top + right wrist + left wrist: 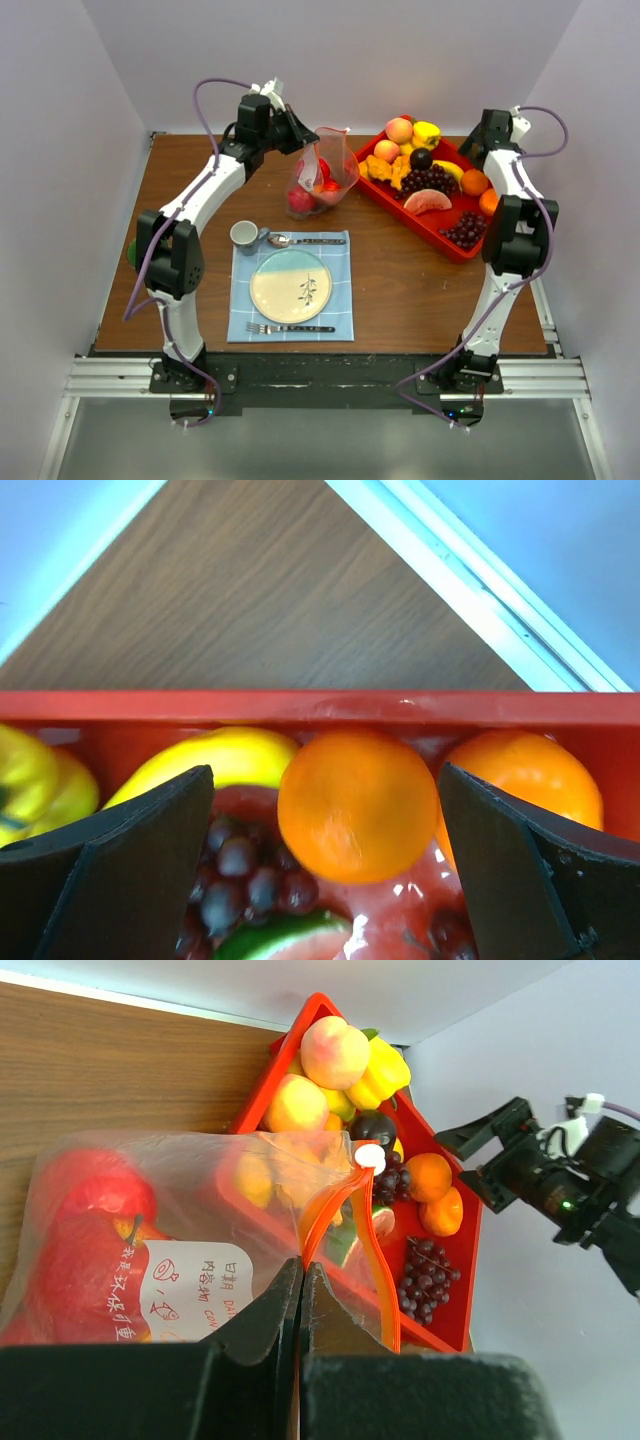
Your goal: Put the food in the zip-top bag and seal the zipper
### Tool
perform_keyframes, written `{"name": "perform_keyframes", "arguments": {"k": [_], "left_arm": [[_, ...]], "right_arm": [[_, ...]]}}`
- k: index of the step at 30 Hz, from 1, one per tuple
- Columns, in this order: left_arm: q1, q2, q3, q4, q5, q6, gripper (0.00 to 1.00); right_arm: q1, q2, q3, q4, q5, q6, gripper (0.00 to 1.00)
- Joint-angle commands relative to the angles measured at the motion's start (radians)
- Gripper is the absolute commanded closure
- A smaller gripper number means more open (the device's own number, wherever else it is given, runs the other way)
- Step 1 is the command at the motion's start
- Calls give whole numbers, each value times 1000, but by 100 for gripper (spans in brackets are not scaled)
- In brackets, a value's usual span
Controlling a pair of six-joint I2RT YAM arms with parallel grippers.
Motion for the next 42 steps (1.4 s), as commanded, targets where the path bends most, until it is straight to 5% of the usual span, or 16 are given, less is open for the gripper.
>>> {"name": "perform_keyframes", "arguments": {"k": [1, 17, 22, 24, 27, 42], "left_arm": [[10, 2, 46, 32, 18, 21, 100], [10, 9, 37, 39, 25, 23, 100], [10, 5, 32, 39, 20, 26, 100], [12, 3, 32, 38, 20, 26, 100], [13, 0, 31, 36, 18, 25, 100], [15, -14, 28, 29, 15, 20, 100]], "right_arm": [[1, 47, 42, 4, 3, -36, 1], [24, 4, -110, 50, 10, -9, 5], [24, -43, -117, 39, 3, -1, 25], [27, -69, -119, 31, 7, 1, 45], [35, -112, -109, 12, 13, -4, 62], [228, -385, -162, -83, -33, -42, 75]]}}
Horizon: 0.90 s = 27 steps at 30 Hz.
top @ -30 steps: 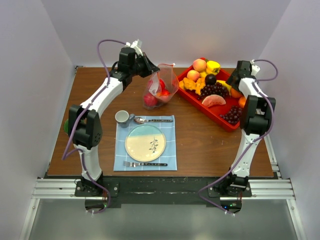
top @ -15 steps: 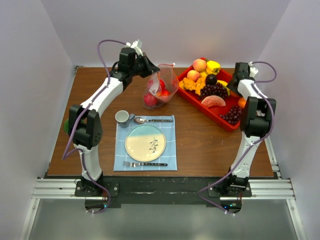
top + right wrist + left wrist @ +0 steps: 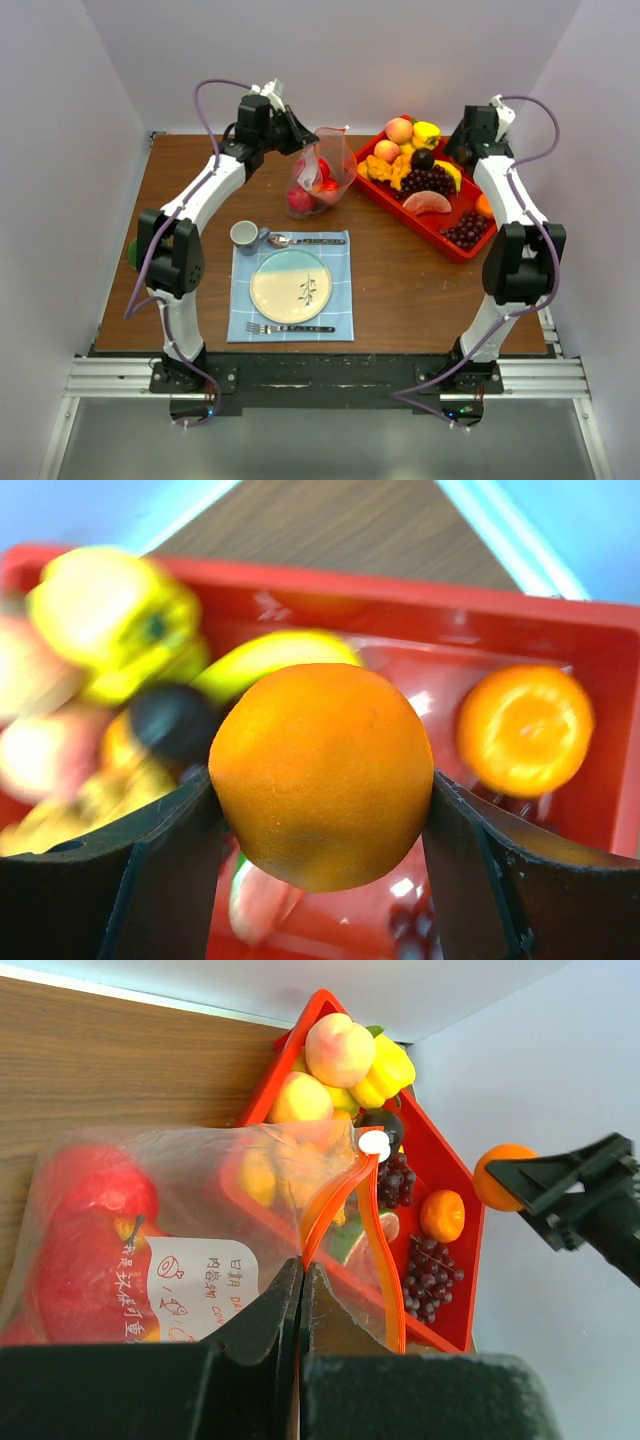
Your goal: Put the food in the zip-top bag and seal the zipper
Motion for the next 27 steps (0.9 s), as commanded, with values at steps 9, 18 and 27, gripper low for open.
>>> {"name": "perform_keyframes", "arguments": {"k": [9, 18, 27], "left_arm": [[11, -18, 43, 9, -1, 24, 100], [11, -36, 23, -2, -12, 35, 100], [14, -59, 20, -22, -19, 50, 100]], "right_arm": [[430, -219, 67, -38, -90, 18, 73], [628, -24, 226, -54, -53, 29, 72], [628, 123, 409, -156, -15, 4, 45]]}}
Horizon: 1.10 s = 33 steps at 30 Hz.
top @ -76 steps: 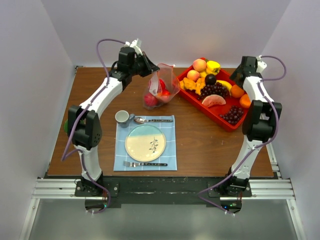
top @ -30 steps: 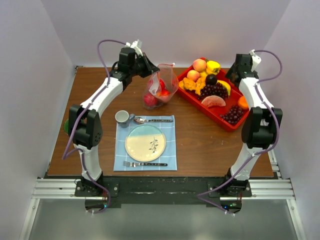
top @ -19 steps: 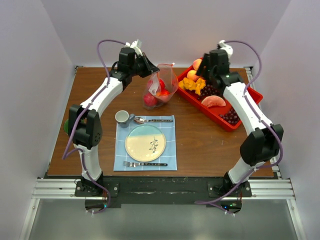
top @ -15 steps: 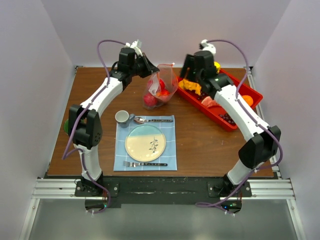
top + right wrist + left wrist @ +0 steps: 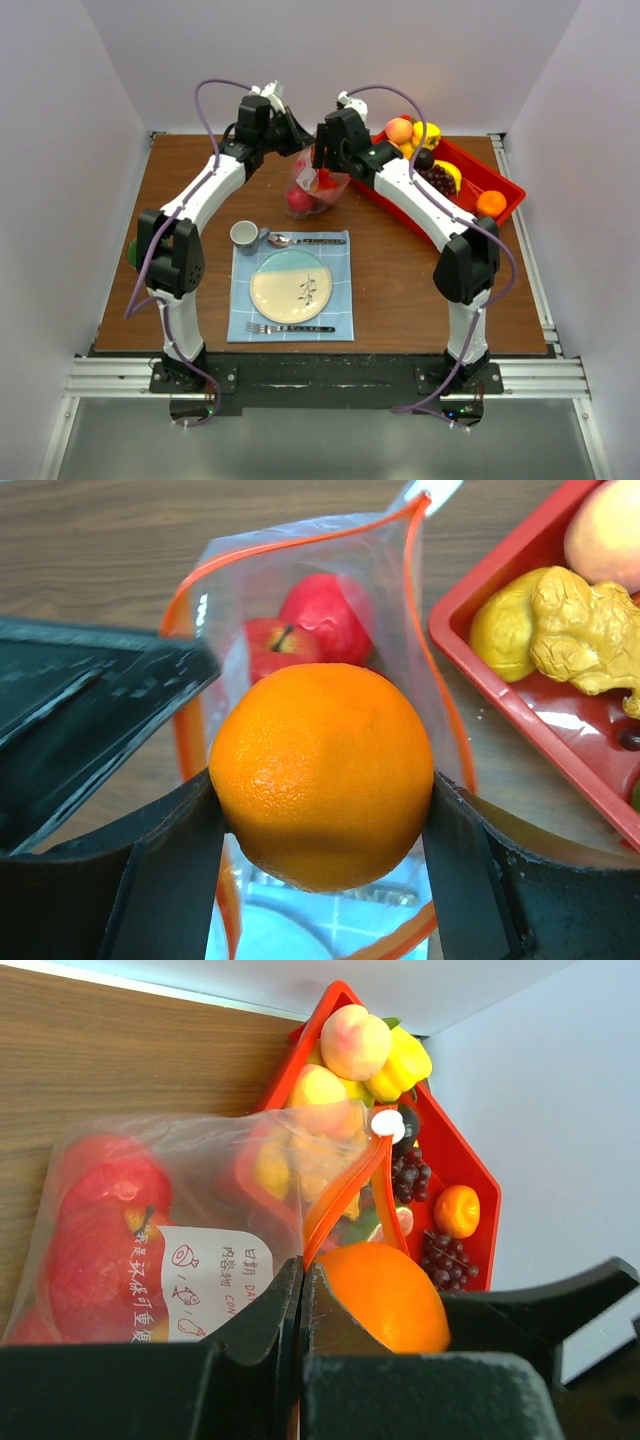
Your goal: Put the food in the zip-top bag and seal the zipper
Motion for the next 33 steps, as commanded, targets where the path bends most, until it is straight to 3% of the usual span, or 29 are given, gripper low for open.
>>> {"name": "perform_keyframes", "arguments": {"k": [1, 4, 10, 17, 27, 33], "left_arm": [[11, -62, 20, 2, -7, 25, 100], [13, -67, 16, 2, -7, 28, 100], [14, -73, 2, 12, -3, 24, 100], [16, -77, 2, 15, -1, 21, 100], [24, -70, 20, 16, 2, 16, 100], [27, -56, 26, 45, 22, -14, 100]], "right_arm": [[-2, -13, 107, -46, 40, -10, 32], [-1, -25, 112, -43, 41, -13, 14], [-2, -33, 147, -72, 40, -25, 3], [-10, -83, 138, -95, 89, -47, 6], [-181, -209, -6, -50, 38, -36, 12], [-306, -130, -9, 45, 29, -108, 10]]}}
